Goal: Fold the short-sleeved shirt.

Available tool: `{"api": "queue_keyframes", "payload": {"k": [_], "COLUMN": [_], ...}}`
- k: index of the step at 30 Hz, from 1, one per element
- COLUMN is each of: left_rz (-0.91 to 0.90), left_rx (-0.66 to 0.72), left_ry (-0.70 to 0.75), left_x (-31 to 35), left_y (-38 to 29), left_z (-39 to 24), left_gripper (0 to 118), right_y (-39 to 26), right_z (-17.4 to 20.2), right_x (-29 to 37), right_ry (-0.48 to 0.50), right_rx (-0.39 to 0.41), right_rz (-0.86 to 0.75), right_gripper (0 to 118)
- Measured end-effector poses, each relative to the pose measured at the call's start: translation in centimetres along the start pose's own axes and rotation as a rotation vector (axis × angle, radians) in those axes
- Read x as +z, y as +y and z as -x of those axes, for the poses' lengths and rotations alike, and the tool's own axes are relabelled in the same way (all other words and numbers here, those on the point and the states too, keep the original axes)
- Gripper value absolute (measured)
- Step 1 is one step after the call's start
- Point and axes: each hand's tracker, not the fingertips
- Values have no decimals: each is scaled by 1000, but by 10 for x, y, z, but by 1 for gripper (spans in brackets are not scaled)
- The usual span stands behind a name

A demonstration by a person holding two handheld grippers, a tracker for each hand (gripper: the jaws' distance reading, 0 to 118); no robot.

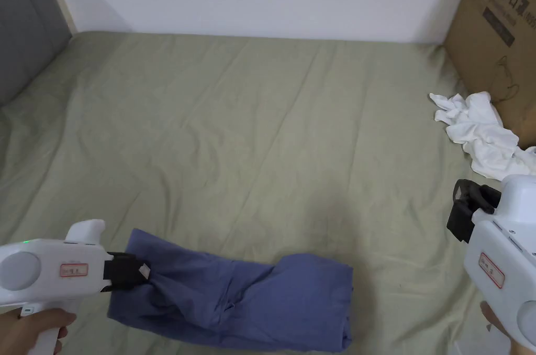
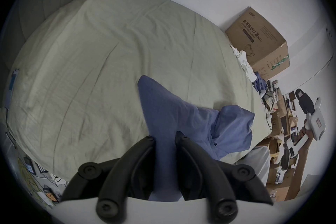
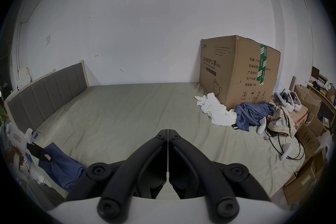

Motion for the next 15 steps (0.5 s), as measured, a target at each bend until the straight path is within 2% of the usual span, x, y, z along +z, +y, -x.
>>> {"api": "queue_keyframes", "payload": {"k": [7, 15], "left_rz": [37, 140], "left_rx": [-101, -241], "left_ry": [-20, -59], "left_x": [-15, -77], "left_y": [12, 6], "left_z": [-94, -197], "left_gripper": [20, 20], "right_y": [-1, -4], "right_z": [-5, -22], "right_x": [5, 14], "right_ry": [4, -23], "right_rx": [-17, -36], "right_rz": [-1, -10], "right_gripper": [3, 3]}}
